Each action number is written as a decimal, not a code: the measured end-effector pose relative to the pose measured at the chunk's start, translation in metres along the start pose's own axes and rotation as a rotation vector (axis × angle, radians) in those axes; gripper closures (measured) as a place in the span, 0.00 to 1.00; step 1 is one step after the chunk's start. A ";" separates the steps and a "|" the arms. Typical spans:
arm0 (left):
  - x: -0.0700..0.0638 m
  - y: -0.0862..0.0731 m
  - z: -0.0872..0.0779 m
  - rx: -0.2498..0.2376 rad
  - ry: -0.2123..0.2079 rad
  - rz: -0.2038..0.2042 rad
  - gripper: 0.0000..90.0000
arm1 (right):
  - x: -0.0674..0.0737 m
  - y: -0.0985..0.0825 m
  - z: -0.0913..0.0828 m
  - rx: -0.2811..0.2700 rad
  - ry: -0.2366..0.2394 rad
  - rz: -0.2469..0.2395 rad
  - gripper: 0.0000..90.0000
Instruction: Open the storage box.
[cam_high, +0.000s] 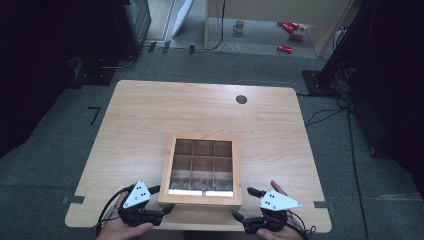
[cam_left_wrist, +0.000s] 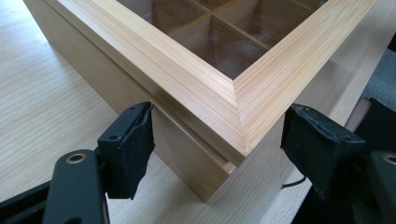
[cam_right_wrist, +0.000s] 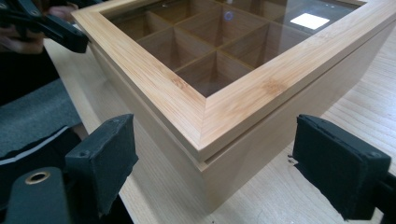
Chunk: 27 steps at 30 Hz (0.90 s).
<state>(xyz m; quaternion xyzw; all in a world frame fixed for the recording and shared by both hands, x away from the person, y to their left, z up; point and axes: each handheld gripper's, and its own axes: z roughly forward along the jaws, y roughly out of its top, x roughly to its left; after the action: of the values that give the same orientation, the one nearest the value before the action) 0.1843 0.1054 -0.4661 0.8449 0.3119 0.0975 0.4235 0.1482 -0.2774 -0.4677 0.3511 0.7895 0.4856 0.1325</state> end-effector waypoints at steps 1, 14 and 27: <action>0.000 0.000 0.000 -0.003 -0.001 -0.001 0.29 | 0.000 0.000 0.001 0.001 -0.005 -0.002 0.15; -0.002 0.002 -0.001 0.000 0.009 -0.001 0.29 | 0.002 -0.003 0.007 0.035 -0.081 -0.026 0.19; -0.002 0.003 -0.001 0.002 0.007 -0.005 0.29 | 0.007 -0.003 0.006 0.000 -0.072 -0.048 0.34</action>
<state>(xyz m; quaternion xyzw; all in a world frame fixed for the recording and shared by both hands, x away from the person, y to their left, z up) 0.1835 0.1034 -0.4635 0.8442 0.3155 0.0990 0.4218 0.1455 -0.2692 -0.4720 0.3491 0.7925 0.4694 0.1724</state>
